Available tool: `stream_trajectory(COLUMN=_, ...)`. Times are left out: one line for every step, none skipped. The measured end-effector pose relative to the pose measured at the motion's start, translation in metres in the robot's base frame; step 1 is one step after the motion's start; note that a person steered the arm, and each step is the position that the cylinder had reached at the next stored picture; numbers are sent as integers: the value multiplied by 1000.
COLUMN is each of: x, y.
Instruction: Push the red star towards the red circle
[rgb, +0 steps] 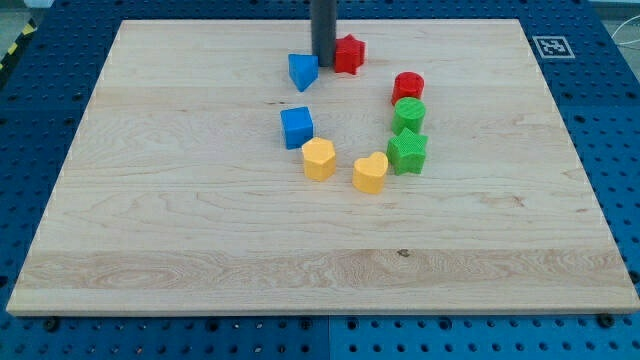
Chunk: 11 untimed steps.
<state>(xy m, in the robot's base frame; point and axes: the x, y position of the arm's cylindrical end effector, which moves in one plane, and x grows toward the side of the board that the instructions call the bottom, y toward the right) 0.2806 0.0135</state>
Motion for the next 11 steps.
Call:
stream_trajectory(x=0, y=21)
stream_trajectory(x=-9, y=23)
stream_trajectory(x=-43, y=12)
stream_trajectory(x=-47, y=23)
stream_trajectory(x=-37, y=42)
stream_trajectory(x=-36, y=50)
stream_trajectory(x=-29, y=67)
stream_trajectory(x=-25, y=74)
stream_trajectory(x=-30, y=68)
stream_trajectory(x=-30, y=40)
stream_trajectory(x=-21, y=40)
